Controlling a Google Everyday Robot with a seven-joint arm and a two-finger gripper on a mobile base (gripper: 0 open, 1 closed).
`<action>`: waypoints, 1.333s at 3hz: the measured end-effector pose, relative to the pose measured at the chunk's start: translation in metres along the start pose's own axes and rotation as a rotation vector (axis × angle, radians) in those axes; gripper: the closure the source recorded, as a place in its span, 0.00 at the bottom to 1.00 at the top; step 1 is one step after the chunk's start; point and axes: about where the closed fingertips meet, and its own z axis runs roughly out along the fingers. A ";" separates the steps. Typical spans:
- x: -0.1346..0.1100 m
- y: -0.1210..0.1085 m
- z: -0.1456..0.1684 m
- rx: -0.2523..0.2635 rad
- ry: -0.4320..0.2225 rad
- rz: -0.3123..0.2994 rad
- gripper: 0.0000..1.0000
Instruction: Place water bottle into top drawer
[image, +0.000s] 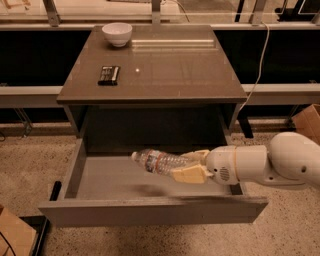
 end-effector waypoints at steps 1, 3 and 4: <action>0.011 -0.007 0.029 -0.002 -0.009 0.036 1.00; 0.012 -0.012 0.055 0.000 -0.013 0.054 0.63; 0.012 -0.011 0.056 -0.003 -0.012 0.053 0.39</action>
Offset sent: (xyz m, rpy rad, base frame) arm 0.0390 0.0556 -0.0580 0.0338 0.0564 -0.0568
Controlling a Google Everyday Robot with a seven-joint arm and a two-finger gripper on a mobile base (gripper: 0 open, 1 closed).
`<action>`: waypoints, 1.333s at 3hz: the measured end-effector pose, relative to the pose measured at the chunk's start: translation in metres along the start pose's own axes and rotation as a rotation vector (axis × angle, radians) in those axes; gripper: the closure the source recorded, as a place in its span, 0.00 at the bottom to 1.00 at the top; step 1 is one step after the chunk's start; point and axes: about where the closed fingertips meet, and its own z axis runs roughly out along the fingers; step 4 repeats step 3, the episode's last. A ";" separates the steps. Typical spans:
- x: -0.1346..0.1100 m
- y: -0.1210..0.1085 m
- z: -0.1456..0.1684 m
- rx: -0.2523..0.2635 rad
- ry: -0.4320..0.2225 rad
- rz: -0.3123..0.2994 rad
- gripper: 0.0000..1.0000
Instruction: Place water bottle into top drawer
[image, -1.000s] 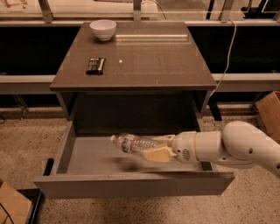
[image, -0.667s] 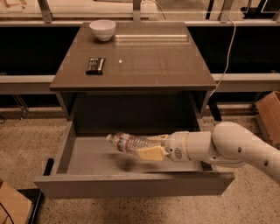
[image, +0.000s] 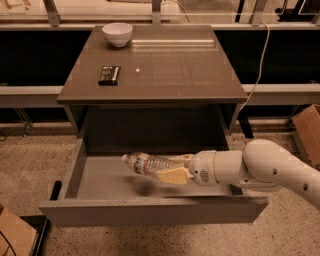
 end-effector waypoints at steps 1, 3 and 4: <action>0.000 0.001 0.001 -0.003 0.001 -0.001 0.16; 0.000 0.002 0.003 -0.006 0.002 -0.003 0.00; 0.000 0.002 0.003 -0.006 0.002 -0.003 0.00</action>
Offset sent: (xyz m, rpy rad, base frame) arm -0.0004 0.0016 0.0000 0.0003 0.0003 0.0033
